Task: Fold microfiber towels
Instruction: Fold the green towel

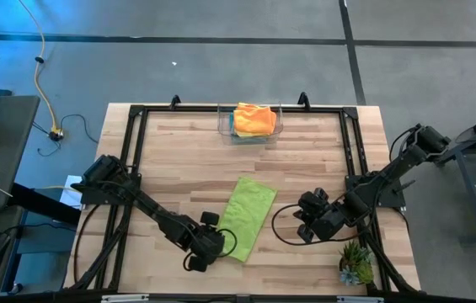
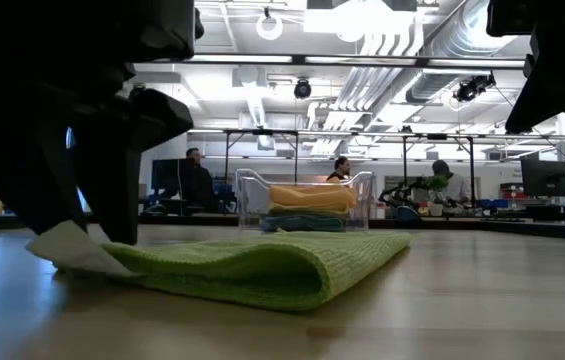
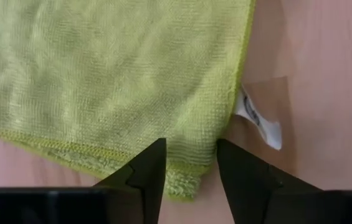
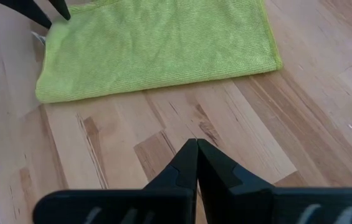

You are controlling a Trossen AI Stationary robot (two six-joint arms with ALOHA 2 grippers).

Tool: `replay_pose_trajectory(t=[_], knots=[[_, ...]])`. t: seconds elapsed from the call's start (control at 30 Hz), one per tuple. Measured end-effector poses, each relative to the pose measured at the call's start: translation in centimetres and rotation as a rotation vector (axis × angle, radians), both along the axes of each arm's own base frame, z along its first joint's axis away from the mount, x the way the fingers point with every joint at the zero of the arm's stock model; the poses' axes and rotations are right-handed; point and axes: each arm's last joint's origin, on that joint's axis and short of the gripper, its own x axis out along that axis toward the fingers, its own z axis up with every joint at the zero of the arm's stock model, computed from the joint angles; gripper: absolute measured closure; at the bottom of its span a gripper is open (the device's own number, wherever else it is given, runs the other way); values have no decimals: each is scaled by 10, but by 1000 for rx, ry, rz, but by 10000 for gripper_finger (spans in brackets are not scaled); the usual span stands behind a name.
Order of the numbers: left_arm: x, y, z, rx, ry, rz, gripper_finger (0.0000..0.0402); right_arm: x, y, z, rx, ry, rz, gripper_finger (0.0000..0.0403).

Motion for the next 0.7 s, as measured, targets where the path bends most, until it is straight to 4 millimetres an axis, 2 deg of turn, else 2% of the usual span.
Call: replay_pose_trajectory(t=[0.13, 0.37, 0.53, 0.7], knots=[[0, 0, 0, 21, -9, -5, 296, 0, 0, 0, 0, 0, -1, 403], [-1, -1, 2, 55, -16, -42, 390, 0, 0, 0, -2, -1, -1, 403], [-4, 1, 9, 80, -27, -32, 396, 0, 0, 0, -2, -1, -1, 403], [-6, 5, 32, 131, -38, -4, 399, -1, -1, 0, -9, 7, -2, 403]])
